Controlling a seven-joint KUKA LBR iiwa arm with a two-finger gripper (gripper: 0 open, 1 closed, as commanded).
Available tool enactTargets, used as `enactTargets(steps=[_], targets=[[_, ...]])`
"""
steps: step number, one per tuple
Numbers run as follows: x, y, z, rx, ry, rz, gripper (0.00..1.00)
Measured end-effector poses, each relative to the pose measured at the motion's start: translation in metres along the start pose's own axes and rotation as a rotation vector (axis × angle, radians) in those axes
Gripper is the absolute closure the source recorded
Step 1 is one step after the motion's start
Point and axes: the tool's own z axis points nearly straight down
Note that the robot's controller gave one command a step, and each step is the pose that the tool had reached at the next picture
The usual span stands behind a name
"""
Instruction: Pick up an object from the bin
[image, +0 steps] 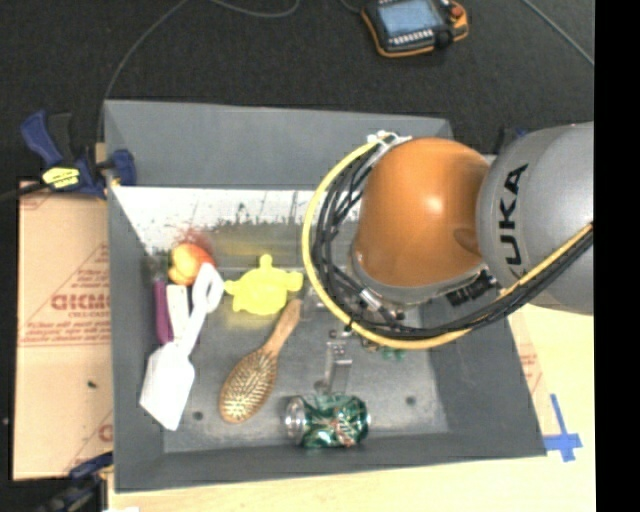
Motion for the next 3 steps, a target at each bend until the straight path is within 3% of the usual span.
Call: enactTargets(steps=[1,2,3], targets=[[-0.002,-0.001,-0.004,-0.001,-0.008,0.004,0.00],[0.015,-0.031,0.116,0.001,-0.012,-0.159,0.00],[0.024,-0.035,0.101,0.000,-0.017,-0.276,0.00]])
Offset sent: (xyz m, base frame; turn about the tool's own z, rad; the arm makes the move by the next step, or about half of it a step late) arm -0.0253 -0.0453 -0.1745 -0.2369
